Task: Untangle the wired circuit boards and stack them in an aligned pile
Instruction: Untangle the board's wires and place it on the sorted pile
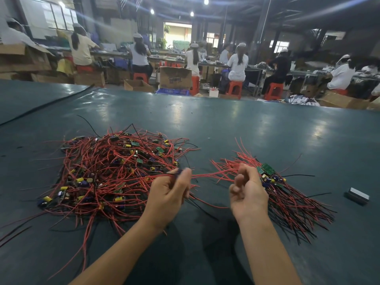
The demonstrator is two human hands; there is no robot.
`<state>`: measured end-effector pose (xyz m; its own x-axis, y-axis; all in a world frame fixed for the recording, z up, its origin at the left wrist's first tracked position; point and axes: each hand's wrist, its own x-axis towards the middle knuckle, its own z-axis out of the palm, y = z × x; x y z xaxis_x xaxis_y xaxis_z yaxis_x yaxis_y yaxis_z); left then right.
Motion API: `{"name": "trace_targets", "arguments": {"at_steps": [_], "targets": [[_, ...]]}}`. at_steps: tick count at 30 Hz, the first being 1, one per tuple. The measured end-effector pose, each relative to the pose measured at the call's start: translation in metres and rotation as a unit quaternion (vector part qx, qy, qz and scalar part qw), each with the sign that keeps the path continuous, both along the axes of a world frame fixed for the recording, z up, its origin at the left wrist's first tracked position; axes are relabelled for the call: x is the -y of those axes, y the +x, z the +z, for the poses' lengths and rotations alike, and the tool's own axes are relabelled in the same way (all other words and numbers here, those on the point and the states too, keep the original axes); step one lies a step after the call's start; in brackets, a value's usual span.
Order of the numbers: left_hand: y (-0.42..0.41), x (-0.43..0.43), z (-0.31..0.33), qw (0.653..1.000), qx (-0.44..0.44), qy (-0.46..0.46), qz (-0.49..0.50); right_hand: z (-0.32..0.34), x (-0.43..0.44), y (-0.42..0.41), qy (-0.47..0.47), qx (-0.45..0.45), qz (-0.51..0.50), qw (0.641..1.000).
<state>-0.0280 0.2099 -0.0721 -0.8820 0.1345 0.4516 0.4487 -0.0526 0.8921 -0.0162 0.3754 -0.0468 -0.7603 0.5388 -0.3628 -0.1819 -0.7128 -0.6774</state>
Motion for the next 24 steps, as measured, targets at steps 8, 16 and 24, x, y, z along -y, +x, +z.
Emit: {"name": "trace_targets", "arguments": {"at_steps": [8, 16, 24], "targets": [[-0.015, 0.018, 0.002, 0.994, -0.050, -0.011, 0.095, 0.004, 0.001, 0.006, 0.044, -0.005, 0.081, 0.996], [-0.008, 0.019, -0.008, 0.975, -0.124, -0.169, 0.078, -0.006, 0.065, 0.019, 0.300, 0.022, 0.301, 0.905], [-0.010, 0.019, -0.007, 0.895, -0.217, -0.358, 0.153, 0.005, 0.060, 0.016, 0.185, -0.051, 0.224, 0.956]]}}
